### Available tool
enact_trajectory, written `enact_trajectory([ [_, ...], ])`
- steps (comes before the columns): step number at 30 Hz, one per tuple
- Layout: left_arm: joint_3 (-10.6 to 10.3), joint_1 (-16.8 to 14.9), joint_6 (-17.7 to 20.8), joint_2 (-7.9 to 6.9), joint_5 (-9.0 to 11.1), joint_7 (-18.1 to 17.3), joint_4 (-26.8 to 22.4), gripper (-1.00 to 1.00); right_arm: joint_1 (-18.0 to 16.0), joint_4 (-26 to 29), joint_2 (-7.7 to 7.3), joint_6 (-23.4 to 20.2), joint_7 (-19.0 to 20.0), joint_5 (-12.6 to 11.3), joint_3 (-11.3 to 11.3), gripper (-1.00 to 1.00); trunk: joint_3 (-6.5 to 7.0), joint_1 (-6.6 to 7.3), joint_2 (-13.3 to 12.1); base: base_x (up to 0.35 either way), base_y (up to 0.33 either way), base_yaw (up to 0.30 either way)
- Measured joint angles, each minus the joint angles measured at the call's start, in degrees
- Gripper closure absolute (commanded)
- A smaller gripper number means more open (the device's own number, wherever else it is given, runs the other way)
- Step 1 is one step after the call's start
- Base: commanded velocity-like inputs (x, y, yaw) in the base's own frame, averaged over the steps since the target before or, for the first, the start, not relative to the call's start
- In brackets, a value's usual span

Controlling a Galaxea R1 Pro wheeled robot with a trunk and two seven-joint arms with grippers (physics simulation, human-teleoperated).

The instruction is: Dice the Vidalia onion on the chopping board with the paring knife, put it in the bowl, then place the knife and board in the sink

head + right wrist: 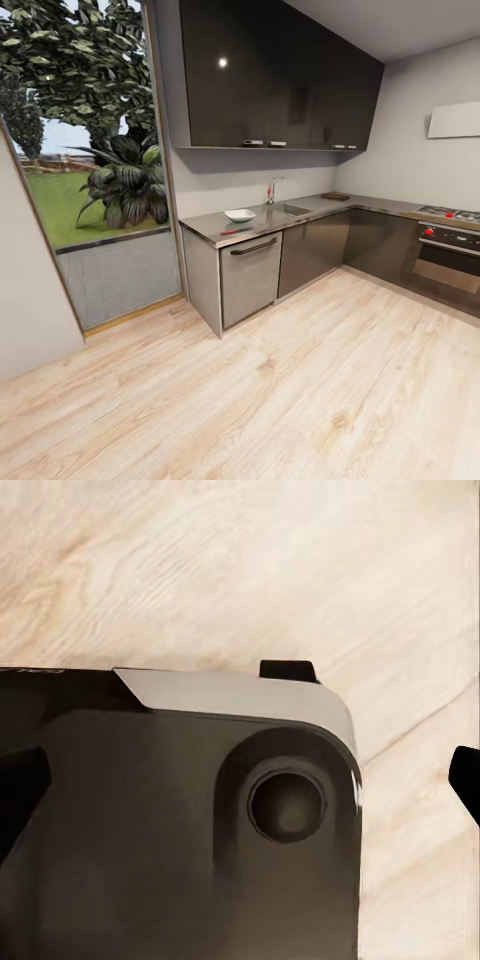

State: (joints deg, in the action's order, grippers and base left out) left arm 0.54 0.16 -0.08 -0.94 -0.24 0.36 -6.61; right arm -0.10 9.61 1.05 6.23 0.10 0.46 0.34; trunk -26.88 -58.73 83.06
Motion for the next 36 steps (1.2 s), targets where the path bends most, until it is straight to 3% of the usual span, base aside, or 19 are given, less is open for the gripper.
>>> enact_trajectory([
  [1, 0.01, 0.02, 0.0, 0.01, 0.0, 0.45, -3.84, -1.0, 0.01, 3.8, -0.11, 0.73, 0.0, -0.01, -0.01, -1.0, -0.01, 0.0, 0.0, 0.0, 0.0, 0.0],
  [2, 0.02, 0.02, 0.0, 0.02, 0.0, 1.39, -11.92, -1.0, 0.0, 12.01, -0.27, 0.81, -0.01, 0.0, -0.02, -1.0, -0.01, 0.0, 0.0, 0.0, 0.0, 0.0],
  [3, 0.04, 0.02, 0.0, 0.03, 0.01, 1.98, -23.43, -1.0, -0.04, 23.47, -0.36, 0.81, -0.01, 0.02, -0.01, -1.0, 0.01, 0.0, -0.01, 0.0, 0.0, 0.0],
  [4, 0.07, -0.08, 0.0, 0.04, 0.0, 3.18, -29.6, -1.0, -0.06, 28.22, -0.51, 0.87, -0.02, 0.03, -0.01, -1.0, 0.02, 0.0, 0.0, 0.0, 0.0, 0.0],
  [8, 0.1, 0.0, -0.02, 0.06, 0.06, 5.82, -32.37, -1.0, -0.06, 33.09, -0.72, 0.91, -0.02, 0.02, -0.01, -1.0, 0.0, 0.0, 0.0, 0.0, 0.0, 0.0],
  [16, 0.01, 0.0, -2.39, -0.26, 0.08, 6.66, -30.92, -1.0, -0.05, 35.1, -0.8, 1.04, 0.01, 0.0, -0.07, -1.0, 0.0, 0.0, 0.0, 0.0, 0.0, 0.0],
  [19, -0.05, 0.01, -6.61, -0.14, 0.09, 6.75, -28.04, -1.0, -0.06, 35.14, -0.79, 1.07, 0.04, -0.04, -0.03, -1.0, 0.0, 0.0, 0.0, 0.002, 0.0, 0.0],
  [20, -0.02, 0.01, -10.08, -0.07, 0.07, 6.84, -25.77, -1.0, -0.06, 35.01, -0.74, 1.09, 0.08, -0.05, -0.01, -1.0, -0.01, 0.0, 0.0, 0.032, -0.015, 0.0],
  [22, -0.02, 0.0, -11.38, -0.11, 0.04, 6.87, -24.86, -1.0, -0.06, 34.86, -0.72, 1.11, 0.07, -0.06, 0.0, -1.0, 0.0, 0.01, 0.0, 0.079, -0.057, 0.0],
  [36, -0.03, 0.0, -12.29, -0.02, 0.14, 6.89, -24.17, -1.0, -0.06, 34.4, -0.62, 5.53, 0.06, -0.06, 0.24, -1.0, 0.0, 0.03, 0.0, 0.217, -0.2, 0.0],
])
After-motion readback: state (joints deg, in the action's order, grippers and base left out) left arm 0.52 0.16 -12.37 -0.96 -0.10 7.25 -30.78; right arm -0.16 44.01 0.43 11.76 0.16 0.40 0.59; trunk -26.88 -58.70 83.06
